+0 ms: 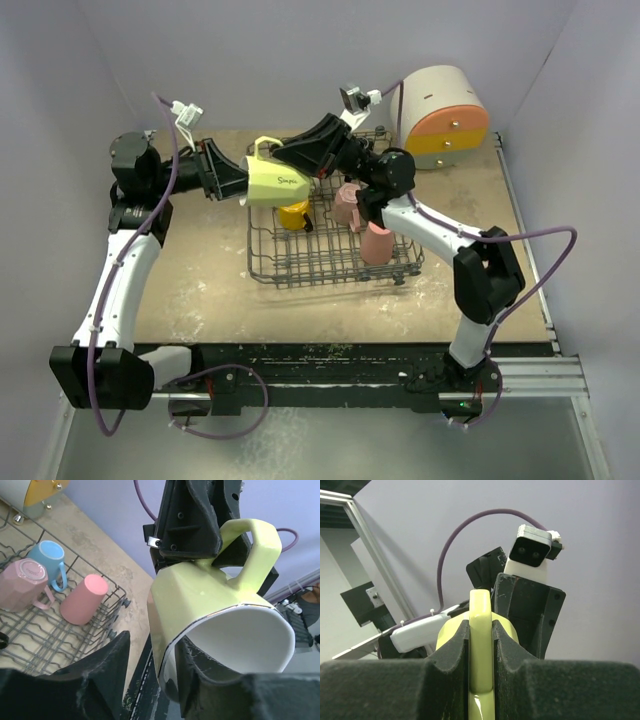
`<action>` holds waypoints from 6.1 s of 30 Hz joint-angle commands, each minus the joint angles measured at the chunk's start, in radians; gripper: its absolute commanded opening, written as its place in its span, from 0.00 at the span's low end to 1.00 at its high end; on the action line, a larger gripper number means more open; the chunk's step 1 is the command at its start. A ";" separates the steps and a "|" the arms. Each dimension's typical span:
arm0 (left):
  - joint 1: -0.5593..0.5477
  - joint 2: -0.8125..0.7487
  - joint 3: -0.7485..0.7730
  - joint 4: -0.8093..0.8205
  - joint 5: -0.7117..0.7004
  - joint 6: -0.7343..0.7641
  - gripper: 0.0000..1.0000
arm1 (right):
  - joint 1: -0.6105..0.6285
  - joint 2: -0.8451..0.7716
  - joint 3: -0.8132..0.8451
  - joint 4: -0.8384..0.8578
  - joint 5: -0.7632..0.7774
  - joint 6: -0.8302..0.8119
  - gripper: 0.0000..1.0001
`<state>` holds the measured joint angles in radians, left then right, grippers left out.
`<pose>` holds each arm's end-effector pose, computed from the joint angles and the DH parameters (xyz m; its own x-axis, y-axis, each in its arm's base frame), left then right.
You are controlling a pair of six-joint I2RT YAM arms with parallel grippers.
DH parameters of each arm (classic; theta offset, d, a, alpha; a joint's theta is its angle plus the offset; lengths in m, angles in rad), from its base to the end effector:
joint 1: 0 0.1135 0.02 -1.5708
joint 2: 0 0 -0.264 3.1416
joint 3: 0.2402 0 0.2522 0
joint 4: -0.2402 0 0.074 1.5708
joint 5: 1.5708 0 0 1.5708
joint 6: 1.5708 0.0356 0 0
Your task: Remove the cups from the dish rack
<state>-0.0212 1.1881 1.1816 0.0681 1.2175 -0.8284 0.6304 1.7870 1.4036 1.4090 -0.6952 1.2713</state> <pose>0.2521 -0.0388 0.4221 -0.6537 -0.2411 -0.7173 0.6833 0.2195 -0.6964 0.2926 0.2417 0.4220 -0.4851 0.5543 -0.6763 -0.8727 -0.3563 0.3339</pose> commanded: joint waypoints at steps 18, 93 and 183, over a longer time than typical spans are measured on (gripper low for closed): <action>0.089 0.220 0.562 -1.140 -0.539 1.111 0.00 | -0.102 -0.268 -0.090 -0.633 0.103 -0.462 1.00; 0.266 0.813 1.017 -1.036 -1.040 1.088 1.00 | -0.159 -0.529 -0.362 -1.788 1.031 -0.870 1.00; 0.000 -0.201 0.117 -0.844 -0.068 1.457 0.89 | -0.098 -0.474 -0.389 -0.695 0.023 0.182 0.26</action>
<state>-0.0212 1.0012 1.2472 -0.8452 1.0565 0.7063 0.5198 1.3235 1.0103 0.4786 -0.6430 1.3109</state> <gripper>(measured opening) 0.908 0.676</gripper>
